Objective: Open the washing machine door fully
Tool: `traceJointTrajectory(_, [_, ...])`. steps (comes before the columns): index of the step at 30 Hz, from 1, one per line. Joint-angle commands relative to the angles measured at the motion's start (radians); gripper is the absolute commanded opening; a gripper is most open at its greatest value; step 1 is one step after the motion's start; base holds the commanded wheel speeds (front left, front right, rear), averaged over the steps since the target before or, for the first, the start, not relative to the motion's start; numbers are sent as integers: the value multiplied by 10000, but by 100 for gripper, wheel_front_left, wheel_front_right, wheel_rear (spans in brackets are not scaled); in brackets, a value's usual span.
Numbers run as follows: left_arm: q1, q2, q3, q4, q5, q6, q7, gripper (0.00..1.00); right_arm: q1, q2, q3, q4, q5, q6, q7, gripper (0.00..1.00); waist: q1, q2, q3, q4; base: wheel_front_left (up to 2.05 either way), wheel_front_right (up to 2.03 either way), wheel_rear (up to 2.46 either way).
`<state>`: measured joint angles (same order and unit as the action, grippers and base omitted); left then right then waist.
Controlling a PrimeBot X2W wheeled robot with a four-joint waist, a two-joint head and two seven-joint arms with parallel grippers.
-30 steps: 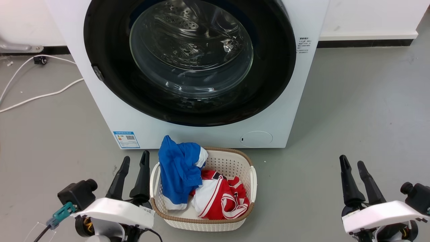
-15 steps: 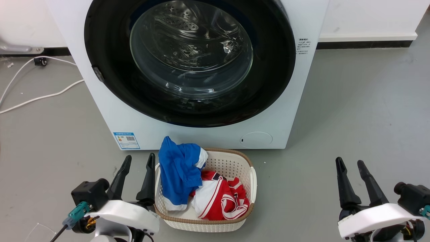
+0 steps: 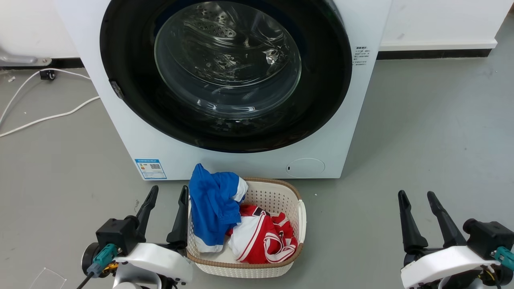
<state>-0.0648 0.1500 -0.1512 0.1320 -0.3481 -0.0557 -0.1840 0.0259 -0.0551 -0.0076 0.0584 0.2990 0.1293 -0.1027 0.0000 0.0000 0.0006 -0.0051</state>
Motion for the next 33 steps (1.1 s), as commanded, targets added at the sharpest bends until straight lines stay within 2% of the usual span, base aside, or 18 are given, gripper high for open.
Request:
traceJointTrajectory(1, [45, 30, -7, -13, 146, -4, -79, 100, 81, 24, 18, -137, -249, 17, -53, 100, 0, 0, 2, -4, 0, 0, 0])
traceJointTrajectory(15, [18, -9, -11, 128, 1225, -44, -382, 100, 205, 46, 45, -258, -1394, 20, -234, 100, 0, 0, 32, -73, 0, 0, 0])
traceJointTrajectory(33, [122, -277, 315, 60, 2206, -267, -716, 100, 341, 59, 124, -359, -2155, 12, -498, 100, 0, 0, 80, -88, 0, 0, 0])
